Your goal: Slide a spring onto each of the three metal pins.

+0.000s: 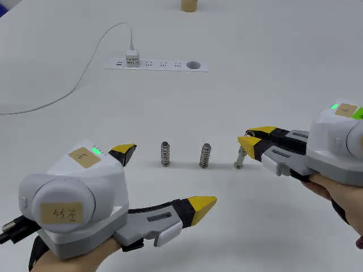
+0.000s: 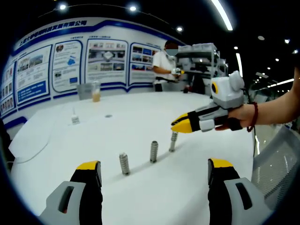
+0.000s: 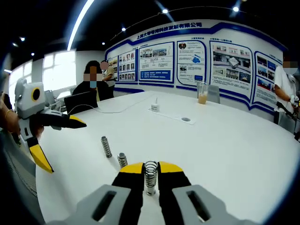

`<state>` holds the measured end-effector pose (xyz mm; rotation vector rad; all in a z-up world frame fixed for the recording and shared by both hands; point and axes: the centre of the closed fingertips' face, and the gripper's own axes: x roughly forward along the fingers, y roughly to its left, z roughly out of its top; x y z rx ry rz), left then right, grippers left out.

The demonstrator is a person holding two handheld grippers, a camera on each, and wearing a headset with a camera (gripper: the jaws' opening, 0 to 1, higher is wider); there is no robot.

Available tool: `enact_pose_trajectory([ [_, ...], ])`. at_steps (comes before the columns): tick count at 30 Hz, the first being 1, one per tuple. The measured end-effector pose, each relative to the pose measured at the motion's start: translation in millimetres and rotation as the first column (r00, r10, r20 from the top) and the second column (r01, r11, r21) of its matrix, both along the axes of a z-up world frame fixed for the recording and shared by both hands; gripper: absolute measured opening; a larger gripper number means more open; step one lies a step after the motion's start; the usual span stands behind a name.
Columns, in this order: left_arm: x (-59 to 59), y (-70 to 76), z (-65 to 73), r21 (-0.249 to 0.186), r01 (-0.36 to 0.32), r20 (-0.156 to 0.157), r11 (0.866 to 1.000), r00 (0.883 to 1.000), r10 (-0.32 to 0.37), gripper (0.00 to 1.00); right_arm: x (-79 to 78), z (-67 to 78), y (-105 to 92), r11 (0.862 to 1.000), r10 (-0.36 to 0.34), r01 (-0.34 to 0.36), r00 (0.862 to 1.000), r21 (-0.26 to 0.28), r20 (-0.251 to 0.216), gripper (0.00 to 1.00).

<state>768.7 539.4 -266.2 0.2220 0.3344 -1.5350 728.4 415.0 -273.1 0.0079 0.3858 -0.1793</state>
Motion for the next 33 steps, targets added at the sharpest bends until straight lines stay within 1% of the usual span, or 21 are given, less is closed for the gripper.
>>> enact_pose_trajectory([
  [10,0.5,0.2,-1.4,0.009,0.001,0.004,1.0,1.0,-0.002,0.96,-0.3,-14.9,1.7,1.0,-0.007,0.007,1.0,0.014,-0.022,0.12],
  [15,0.3,0.5,-1.9,0.012,-0.001,0.002,1.0,1.0,0.001,0.95,-1.1,-23.9,1.6,1.0,-0.013,0.014,0.999,0.027,-0.039,0.12],
  [22,-0.3,0.7,-2.0,0.014,0.005,-0.001,1.0,1.0,-0.005,0.95,-1.0,-33.1,0.6,0.999,-0.026,0.028,0.998,0.042,-0.049,0.12],
  [24,0.2,0.7,-2.2,0.016,0.004,0.002,1.0,1.0,-0.004,0.95,-1.2,-34.4,1.0,0.999,-0.029,0.031,0.998,0.042,-0.052,0.12],
  [25,0.2,0.5,-2.1,0.015,0.004,0.001,1.0,1.0,-0.004,0.95,-0.7,-33.7,1.3,0.998,-0.032,0.034,0.999,0.045,-0.044,0.12],
  [29,0.4,0.1,-1.6,0.013,0.005,0.003,1.0,1.0,-0.005,0.95,-0.8,-33.6,0.8,0.998,-0.037,0.039,0.998,0.042,-0.042,0.12],
  [33,0.8,-0.1,-0.8,0.013,0.004,0.004,1.0,1.0,-0.004,0.95,-1.6,-33.4,1.6,0.999,-0.035,0.037,0.998,0.04,-0.047,0.12],
])
